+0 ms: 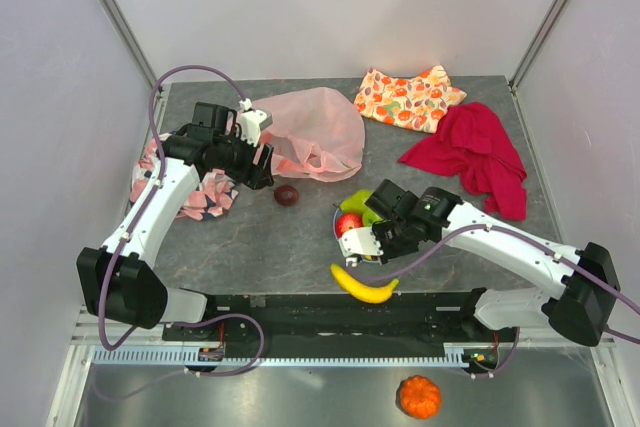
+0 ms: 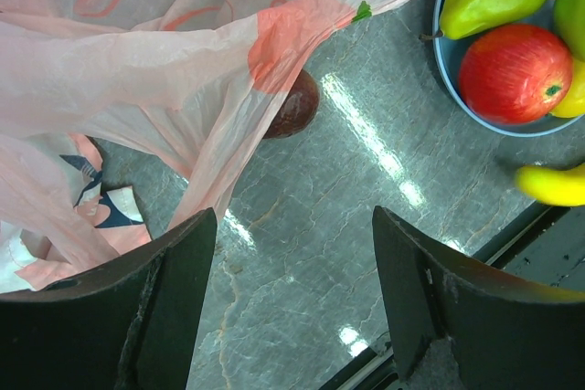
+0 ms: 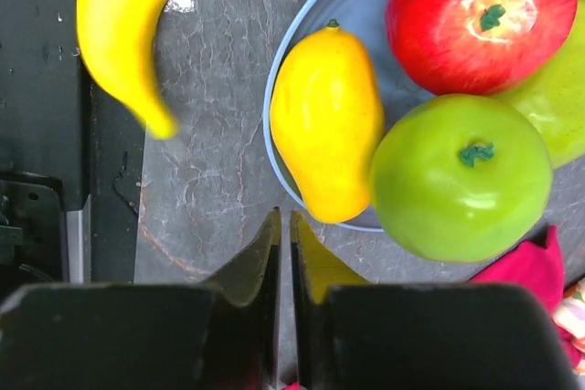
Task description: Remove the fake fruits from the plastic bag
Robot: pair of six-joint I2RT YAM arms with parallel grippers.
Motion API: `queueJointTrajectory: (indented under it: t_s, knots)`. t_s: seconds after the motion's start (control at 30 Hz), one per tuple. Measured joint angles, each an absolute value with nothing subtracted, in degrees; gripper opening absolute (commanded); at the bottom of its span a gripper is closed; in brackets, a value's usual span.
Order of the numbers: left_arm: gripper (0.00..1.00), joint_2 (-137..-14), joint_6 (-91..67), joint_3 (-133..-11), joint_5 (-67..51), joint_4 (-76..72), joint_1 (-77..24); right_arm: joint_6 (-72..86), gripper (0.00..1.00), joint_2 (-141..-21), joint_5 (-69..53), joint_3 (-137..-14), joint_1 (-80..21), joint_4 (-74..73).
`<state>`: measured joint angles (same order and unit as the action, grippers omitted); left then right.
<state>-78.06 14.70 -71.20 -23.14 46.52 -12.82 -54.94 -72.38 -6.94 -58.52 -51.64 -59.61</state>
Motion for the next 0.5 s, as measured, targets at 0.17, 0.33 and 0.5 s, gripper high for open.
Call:
queueJointTrajectory:
  t_s: [0.17,0.33,0.5]
  knots:
    - [0.79,-78.1,14.5,-71.2,-23.1,46.5,-12.8,-54.1,0.52,-71.2,-8.5,-58.5,-51.7,-60.5]
    - [0.84,-78.1,13.0,-71.5,-22.8,46.6,-12.8,-49.2,0.58,-70.1,-15.1,-58.9,-52.5,-61.0]
    - [0.87,-76.8,10.9,-71.7,-21.6,46.6,-12.4,-42.4,0.60,-73.4,-21.1,-58.2,-54.5,-58.5]
